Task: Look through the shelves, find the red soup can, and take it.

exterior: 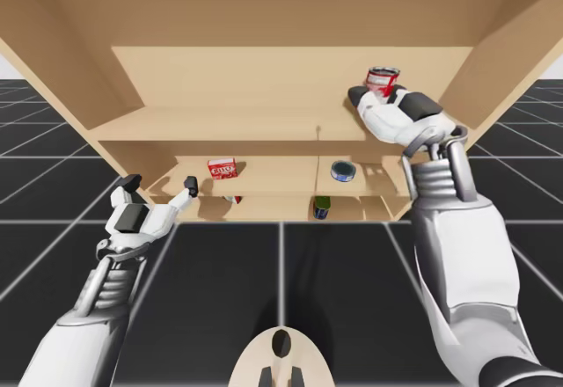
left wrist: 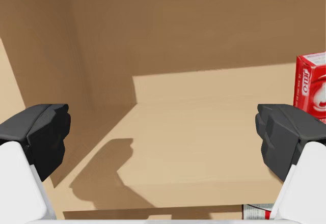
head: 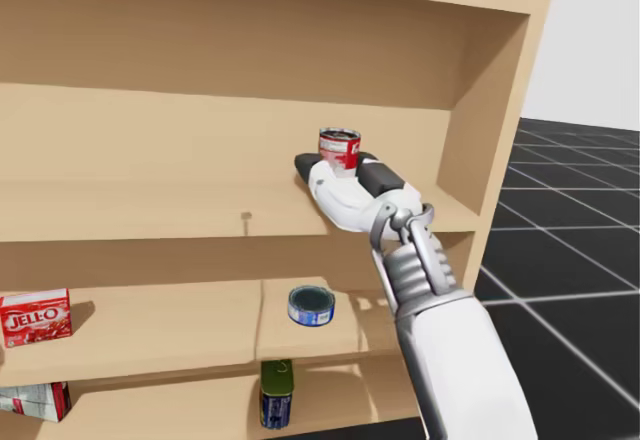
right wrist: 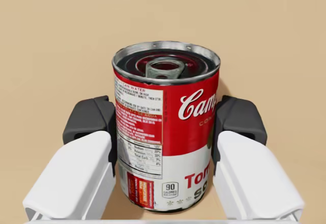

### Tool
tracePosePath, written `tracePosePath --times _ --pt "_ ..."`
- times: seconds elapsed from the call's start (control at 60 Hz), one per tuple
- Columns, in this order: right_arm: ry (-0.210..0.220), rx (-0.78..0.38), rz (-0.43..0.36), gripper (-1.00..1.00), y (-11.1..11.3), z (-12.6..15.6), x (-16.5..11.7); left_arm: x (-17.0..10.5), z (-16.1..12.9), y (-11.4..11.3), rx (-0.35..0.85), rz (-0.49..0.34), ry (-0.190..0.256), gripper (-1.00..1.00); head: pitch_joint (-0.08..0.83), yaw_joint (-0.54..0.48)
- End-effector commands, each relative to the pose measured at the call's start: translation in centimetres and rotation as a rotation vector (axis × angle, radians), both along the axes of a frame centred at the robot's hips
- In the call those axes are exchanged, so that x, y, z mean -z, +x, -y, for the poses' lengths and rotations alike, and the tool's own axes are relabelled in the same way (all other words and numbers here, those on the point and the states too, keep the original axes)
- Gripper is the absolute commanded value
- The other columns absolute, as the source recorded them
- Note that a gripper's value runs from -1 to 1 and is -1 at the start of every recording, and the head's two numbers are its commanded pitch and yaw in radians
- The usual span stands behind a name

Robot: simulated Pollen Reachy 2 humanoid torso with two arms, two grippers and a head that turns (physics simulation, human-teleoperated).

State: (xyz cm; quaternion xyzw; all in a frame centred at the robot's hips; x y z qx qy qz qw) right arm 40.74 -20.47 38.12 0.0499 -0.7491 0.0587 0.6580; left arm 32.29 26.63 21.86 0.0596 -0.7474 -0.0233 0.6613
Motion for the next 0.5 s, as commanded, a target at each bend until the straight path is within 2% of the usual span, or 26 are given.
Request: tracePosePath --times 0.017,0.117,0.283,0.5 --pt "0.015 0.012 0.138 1.00 -1.6 0.1 -3.6 0.0 0.0 0.0 -0.003 0.001 -0.003 -1.00 0.213 -0.29" --pt "0.016 0.008 0.180 1.00 -3.2 0.0 -4.8 -0.1 0.0 0.0 -0.003 0.001 -0.004 -1.00 0.214 -0.29" --pt "-0.019 -0.008 0.220 1.00 -6.4 -0.6 -5.3 -0.1 0.0 0.0 -0.002 0.001 -0.004 -1.00 0.212 -0.29" --pt "-0.019 -0.034 0.271 1.00 -12.7 -0.9 -4.1 -0.1 0.0 0.0 0.000 0.003 -0.006 -1.00 0.215 -0.28"
